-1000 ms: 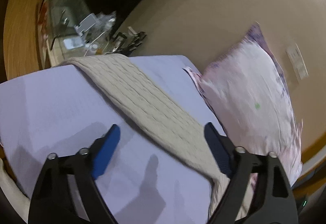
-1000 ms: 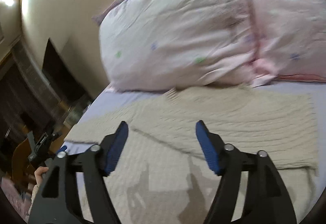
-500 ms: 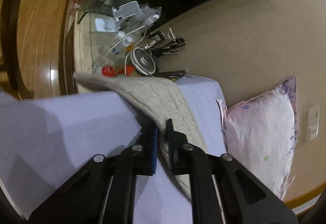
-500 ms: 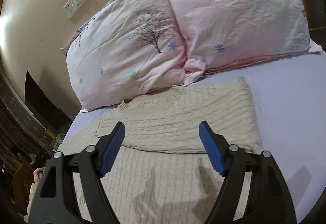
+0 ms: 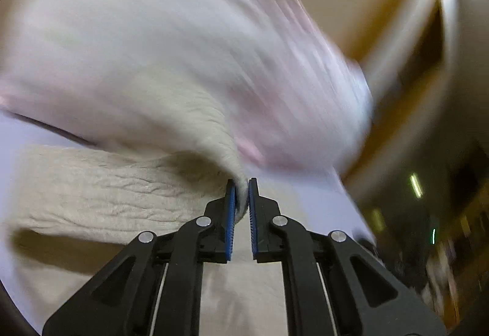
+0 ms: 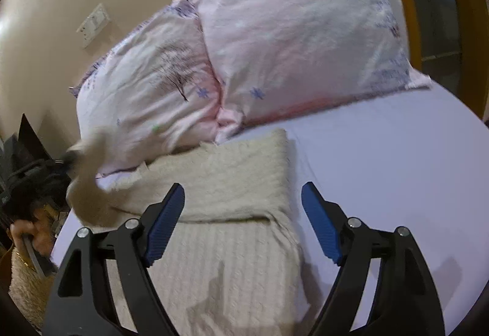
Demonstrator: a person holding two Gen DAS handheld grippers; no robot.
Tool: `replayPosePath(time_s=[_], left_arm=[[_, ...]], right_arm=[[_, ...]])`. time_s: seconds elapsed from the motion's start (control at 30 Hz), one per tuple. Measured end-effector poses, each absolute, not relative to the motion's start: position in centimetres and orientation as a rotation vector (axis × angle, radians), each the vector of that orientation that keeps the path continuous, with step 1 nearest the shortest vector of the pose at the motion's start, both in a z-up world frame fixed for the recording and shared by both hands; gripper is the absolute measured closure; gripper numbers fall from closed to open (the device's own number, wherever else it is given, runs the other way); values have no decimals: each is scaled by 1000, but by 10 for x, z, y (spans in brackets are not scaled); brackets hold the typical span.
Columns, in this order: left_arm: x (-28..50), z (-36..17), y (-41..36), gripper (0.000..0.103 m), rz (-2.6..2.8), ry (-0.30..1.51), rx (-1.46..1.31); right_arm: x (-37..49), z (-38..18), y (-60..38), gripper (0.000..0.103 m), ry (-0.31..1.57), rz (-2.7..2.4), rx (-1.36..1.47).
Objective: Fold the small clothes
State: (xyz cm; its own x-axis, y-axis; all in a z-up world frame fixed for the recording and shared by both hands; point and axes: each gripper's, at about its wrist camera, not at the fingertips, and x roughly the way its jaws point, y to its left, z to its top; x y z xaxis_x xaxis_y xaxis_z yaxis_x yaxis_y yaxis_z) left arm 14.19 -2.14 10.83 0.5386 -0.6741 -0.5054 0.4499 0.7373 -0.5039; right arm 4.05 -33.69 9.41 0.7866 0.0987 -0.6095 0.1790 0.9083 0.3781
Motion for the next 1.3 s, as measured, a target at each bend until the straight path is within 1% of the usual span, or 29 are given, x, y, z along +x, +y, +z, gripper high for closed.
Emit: replayPosePath(time_s=[0.07, 0.1, 0.17, 0.27, 0.3, 0.33, 0.37, 0.4, 0.53, 0.6, 0.63, 0.73, 0.77, 0.83, 1.0, 1.03, 1.07, 1.1, 1.13, 1.17, 1.2, 1.3], left_arm=[[140, 81, -76, 97, -769, 878, -226], [135, 75, -82, 97, -786, 901, -205], [118, 78, -68, 97, -786, 876, -174], [88, 98, -15, 96, -743, 805, -178], [73, 103, 9, 84, -718, 785, -189], [65, 106, 25, 58, -699, 773, -196], [46, 108, 52, 47, -659, 753, -201], [31, 110, 71, 38, -626, 737, -202], [-35, 97, 150, 37, -554, 749, -275], [-65, 77, 185, 34, -540, 766, -358], [-72, 69, 191, 34, -532, 778, -391], [-96, 30, 213, 34, -544, 814, -533], [-102, 13, 218, 34, -558, 828, -583], [-103, -15, 215, 34, -588, 860, -656], [-94, -44, 190, 34, -661, 923, -703], [-89, -47, 182, 34, -676, 929, -714], [-86, -49, 177, 36, -682, 930, -722], [-85, -51, 176, 43, -690, 931, -735], [-83, -52, 174, 60, -699, 936, -752], [-81, -54, 171, 72, -698, 953, -770], [-80, -54, 171, 91, -693, 962, -781], [-80, -33, 170, 94, -684, 921, -774]], right_arm=[[35, 89, -342, 24, 699, -40, 457], [28, 89, -346, 24, 704, -30, 464], [12, 91, -350, 23, 700, -15, 449], [-17, 92, -352, 20, 712, 60, 462], [-29, 90, -353, 20, 725, 120, 501], [-39, 88, -353, 20, 735, 170, 540], [-50, 86, -352, 20, 746, 218, 575], [-64, 83, -351, 20, 758, 273, 612], [-111, 69, -340, 21, 826, 413, 675], [-129, 54, -337, 25, 892, 434, 713], [-135, 46, -337, 29, 919, 434, 736], [-145, 15, -340, 32, 971, 420, 852], [-145, 4, -341, 36, 978, 434, 903], [-141, -16, -340, 40, 988, 477, 996], [-133, -41, -328, 48, 1002, 553, 1078], [-131, -43, -326, 55, 995, 570, 1089], [-125, -44, -323, 68, 987, 585, 1099], [-123, -45, -319, 78, 973, 609, 1112], [-121, -47, -317, 94, 961, 633, 1118], [-120, -45, -315, 95, 953, 647, 1113], [-121, -39, -312, 95, 939, 656, 1086], [-119, -2, -313, 96, 857, 671, 987]])
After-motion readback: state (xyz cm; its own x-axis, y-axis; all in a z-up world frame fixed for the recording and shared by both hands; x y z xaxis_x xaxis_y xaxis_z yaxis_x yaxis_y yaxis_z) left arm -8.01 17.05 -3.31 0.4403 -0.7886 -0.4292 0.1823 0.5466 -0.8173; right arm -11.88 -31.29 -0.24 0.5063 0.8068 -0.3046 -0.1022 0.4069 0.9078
